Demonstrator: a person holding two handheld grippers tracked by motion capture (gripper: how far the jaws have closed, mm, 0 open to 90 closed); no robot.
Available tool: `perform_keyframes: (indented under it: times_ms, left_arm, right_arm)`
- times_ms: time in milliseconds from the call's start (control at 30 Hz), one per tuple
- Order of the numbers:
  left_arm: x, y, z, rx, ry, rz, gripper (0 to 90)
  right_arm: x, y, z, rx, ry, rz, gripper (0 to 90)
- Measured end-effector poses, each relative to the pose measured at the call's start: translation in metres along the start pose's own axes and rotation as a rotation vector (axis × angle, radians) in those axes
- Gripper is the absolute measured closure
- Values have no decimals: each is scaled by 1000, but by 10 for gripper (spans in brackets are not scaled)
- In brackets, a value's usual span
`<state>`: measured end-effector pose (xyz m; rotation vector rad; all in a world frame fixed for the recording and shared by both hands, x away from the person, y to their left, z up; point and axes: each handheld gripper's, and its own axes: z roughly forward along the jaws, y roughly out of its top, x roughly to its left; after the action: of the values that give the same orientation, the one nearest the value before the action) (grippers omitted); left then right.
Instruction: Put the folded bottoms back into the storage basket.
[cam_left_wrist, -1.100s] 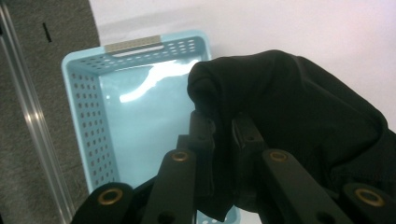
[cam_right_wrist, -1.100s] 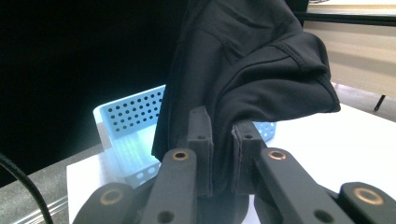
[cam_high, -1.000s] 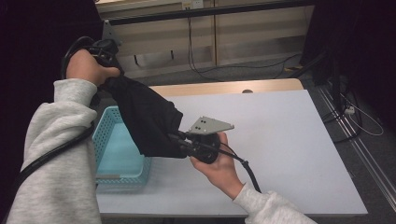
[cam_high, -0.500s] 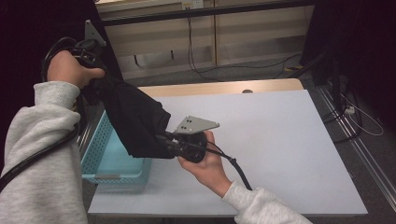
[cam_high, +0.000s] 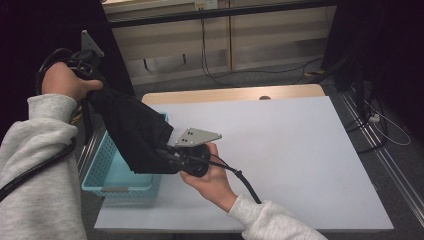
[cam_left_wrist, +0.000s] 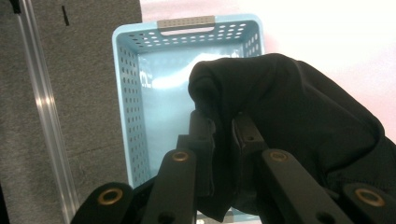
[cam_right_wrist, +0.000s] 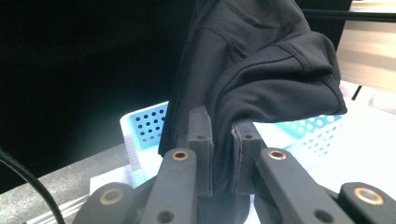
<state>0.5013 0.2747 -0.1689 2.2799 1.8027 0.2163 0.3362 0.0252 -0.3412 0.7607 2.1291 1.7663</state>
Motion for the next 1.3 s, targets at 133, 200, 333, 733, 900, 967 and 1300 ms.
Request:
perform_keyframes:
  times_ms: [133, 200, 333, 733, 900, 967, 1300]
  left_arm:
    - [6, -3, 2, 0, 7, -7, 811]
    - [10, -4, 3, 7, 3, -15, 811]
    - [15, -6, 6, 9, 5, -18, 811]
    - [43, -11, 19, 32, 19, -55, 811]
    - [55, -10, 41, -111, 139, 56, 573]
    - [52, -12, 54, -106, 163, 124, 438]
    - [45, -25, 80, -171, 98, 160, 228]
  right_arm:
    - [2, -3, 6, 5, 10, 6, 813]
    - [4, -4, 9, 9, 18, 4, 813]
    - [8, -5, 15, 13, 29, 1, 812]
    - [23, -10, 45, 40, 78, 14, 812]
    - [27, -14, 66, 84, 60, -27, 601]
    - [23, -16, 64, 117, 22, -84, 452]
    - [-17, -29, 11, 141, -52, -114, 343]
